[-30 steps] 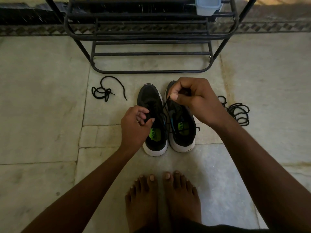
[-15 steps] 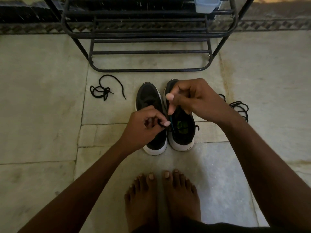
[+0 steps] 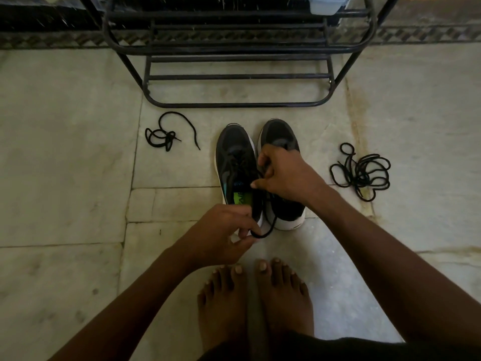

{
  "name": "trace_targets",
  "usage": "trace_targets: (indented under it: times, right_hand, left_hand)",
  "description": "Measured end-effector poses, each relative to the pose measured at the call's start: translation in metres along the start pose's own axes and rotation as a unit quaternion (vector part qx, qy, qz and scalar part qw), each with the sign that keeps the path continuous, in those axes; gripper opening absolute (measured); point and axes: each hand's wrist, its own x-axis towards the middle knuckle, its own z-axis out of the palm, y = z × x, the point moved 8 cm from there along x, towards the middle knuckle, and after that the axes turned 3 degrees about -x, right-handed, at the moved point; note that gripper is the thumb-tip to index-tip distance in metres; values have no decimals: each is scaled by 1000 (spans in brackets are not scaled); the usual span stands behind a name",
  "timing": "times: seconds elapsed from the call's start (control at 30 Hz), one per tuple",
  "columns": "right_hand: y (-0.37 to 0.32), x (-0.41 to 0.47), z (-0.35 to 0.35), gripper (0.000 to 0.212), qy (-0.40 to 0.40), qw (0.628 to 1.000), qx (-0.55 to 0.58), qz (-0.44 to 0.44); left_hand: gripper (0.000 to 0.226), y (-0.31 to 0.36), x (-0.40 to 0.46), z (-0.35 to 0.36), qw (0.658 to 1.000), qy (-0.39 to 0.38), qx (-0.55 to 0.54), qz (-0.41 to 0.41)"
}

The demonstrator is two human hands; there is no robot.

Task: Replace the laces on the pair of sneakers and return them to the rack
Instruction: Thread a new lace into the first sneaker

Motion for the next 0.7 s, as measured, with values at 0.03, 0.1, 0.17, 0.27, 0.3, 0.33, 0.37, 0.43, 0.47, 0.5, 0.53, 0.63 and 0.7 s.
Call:
trace_targets:
  times: [0.03,0.1,0.17,0.27,0.3,0.33,0.37,0.43,0.47,0.5,0.53,0.63,0.7]
  right_hand:
    - [0,0,0,39,4,1000,-3,-1]
    - [-2,-2,-8,41,21,1000,6,-3]
    - [-6,-6,-22,33,39,997,63,-10]
    - [-12,-13,-46,16,68,984,161,-27]
    - [-15,-15,-55,12,83,982,166,-33]
    - [-17,-17,-62,7,98,981,161,-38]
    - [-19,-20,-69,4,110,981,155,-42]
    - [-23,-23,-77,3,117,981,148,-53]
    - [-25,-24,-82,5,119,980,145,-59]
    - [-27,-26,-85,6,120,980,144,-63]
    - [-30,-27,-87,7,119,980,147,-68]
    - [-41,-33,-89,9,100,976,166,-103]
    - [-50,-36,-86,7,76,969,191,-140]
  left_hand:
    - [7,-1,0,4,1000,-11,1,-3]
    - [7,-4,-1,9,999,-32,12,-9]
    - [8,-5,0,14,999,-42,17,-11]
    - [11,-5,4,18,999,-27,25,-11]
    - [11,-6,6,19,999,-14,28,-11]
    - [15,-7,6,19,999,-3,31,-12]
    - [20,-7,7,20,999,2,32,-12]
    - [32,-5,6,20,1000,-7,19,-8]
    - [35,-2,5,18,1000,-7,4,-1]
    - [35,1,4,13,1000,10,-13,4]
    - [31,2,4,4,998,50,-27,6]
    - [22,-10,1,-29,970,240,-3,-43]
    - [35,-23,4,-50,943,319,16,-95]
